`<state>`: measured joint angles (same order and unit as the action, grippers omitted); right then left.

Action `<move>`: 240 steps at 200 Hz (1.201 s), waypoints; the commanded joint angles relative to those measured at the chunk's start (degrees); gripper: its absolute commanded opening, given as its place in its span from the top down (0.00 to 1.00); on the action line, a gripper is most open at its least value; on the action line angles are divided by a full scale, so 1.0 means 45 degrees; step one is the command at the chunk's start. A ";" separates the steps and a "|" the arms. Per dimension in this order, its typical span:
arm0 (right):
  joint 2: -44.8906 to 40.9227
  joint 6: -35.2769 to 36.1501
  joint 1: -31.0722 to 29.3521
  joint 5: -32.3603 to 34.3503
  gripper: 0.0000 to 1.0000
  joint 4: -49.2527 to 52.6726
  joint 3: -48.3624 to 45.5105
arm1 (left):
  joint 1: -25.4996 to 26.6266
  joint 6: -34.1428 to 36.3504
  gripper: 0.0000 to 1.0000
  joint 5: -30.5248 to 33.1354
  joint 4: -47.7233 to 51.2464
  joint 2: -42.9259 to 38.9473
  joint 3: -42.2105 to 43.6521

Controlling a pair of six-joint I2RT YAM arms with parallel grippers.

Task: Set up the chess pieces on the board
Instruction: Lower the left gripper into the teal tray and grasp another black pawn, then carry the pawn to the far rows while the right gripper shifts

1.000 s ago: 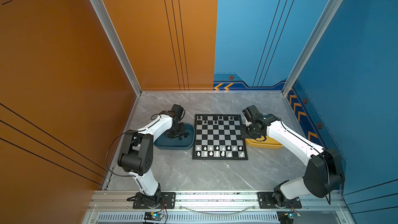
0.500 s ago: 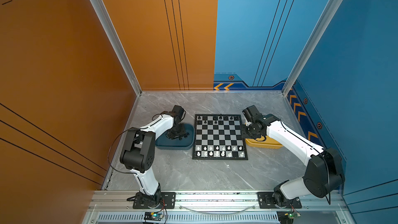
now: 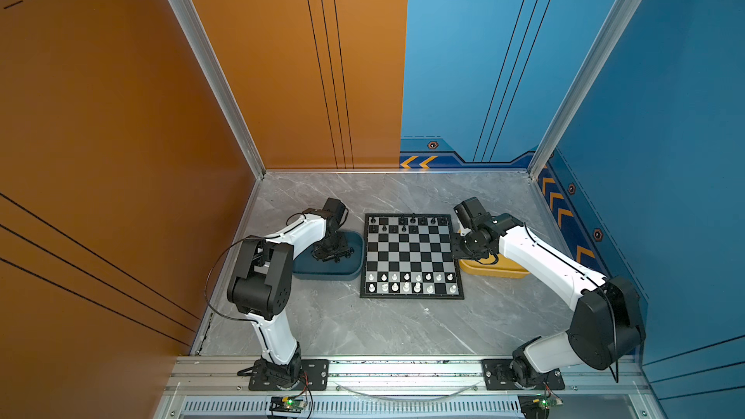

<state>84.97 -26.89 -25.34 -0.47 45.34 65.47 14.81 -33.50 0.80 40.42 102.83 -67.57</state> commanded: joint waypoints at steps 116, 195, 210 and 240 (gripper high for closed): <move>-0.0112 -0.0098 -0.0003 -0.0028 0.71 -0.0111 -0.0242 | 0.0186 0.0068 0.90 -0.0074 0.0143 0.0177 -0.0335; -0.0156 -0.0117 -0.0013 -0.0015 0.71 -0.0096 -0.0269 | 0.0166 0.0197 1.00 -0.0080 0.0225 -0.0275 -0.0307; -0.0151 -0.0118 -0.0013 -0.0025 0.71 -0.0133 -0.0243 | 0.0166 0.0231 1.00 -0.0061 0.0358 -0.0534 -0.0352; -0.0132 -0.0117 -0.0013 -0.0060 0.71 -0.0169 -0.0310 | 0.0157 0.0312 1.00 -0.0040 0.0622 -0.1166 -0.0568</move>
<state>84.97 -26.92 -25.34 -0.47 45.32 65.01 15.33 -33.26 0.78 40.80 101.49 -68.05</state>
